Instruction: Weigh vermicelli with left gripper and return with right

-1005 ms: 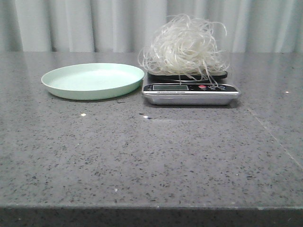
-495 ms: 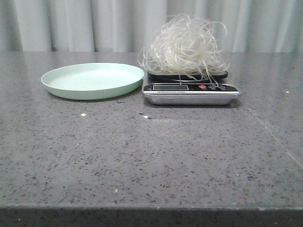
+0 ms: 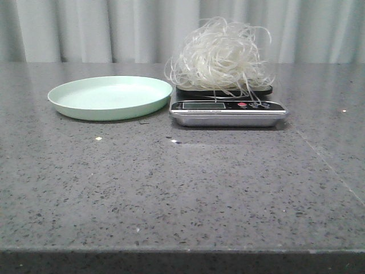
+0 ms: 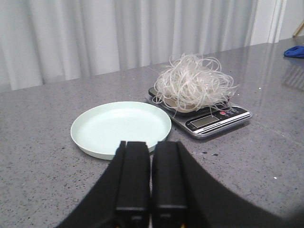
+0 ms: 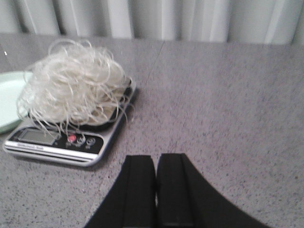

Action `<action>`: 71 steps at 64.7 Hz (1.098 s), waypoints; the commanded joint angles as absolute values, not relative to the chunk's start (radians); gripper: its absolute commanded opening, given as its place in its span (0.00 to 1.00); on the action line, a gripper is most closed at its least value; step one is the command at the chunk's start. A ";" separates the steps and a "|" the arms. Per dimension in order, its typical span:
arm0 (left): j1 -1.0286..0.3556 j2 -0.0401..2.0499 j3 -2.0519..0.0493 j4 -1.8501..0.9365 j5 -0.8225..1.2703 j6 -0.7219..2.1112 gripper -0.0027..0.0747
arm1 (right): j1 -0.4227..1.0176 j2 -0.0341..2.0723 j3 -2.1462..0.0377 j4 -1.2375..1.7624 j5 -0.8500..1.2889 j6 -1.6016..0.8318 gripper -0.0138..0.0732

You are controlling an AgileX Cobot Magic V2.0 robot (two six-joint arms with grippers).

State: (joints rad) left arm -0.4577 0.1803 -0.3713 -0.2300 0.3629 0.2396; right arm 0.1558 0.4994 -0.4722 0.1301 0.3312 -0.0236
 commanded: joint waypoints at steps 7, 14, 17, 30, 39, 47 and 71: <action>-0.459 0.190 -0.398 -0.246 0.274 0.239 0.20 | 0.155 0.609 -0.526 0.129 0.259 -0.018 0.36; -0.459 0.190 -0.398 -0.246 0.274 0.239 0.20 | 0.162 0.694 -0.610 0.129 0.307 -0.018 0.42; -0.459 0.190 -0.398 -0.246 0.272 0.239 0.20 | 0.180 0.745 -0.666 0.129 0.335 -0.018 0.51; -0.459 0.190 -0.396 -0.246 0.269 0.239 0.20 | 0.317 0.986 -0.943 0.128 0.442 -0.018 0.83; -0.459 0.190 -0.396 -0.246 0.269 0.239 0.20 | 0.383 1.128 -1.104 0.128 0.501 -0.018 0.86; -0.459 0.190 -0.396 -0.246 0.269 0.239 0.20 | 0.415 1.258 -1.247 0.129 0.569 -0.018 0.86; -0.459 0.190 -0.396 -0.246 0.269 0.239 0.20 | 0.437 1.618 -1.559 0.177 0.783 -0.018 0.85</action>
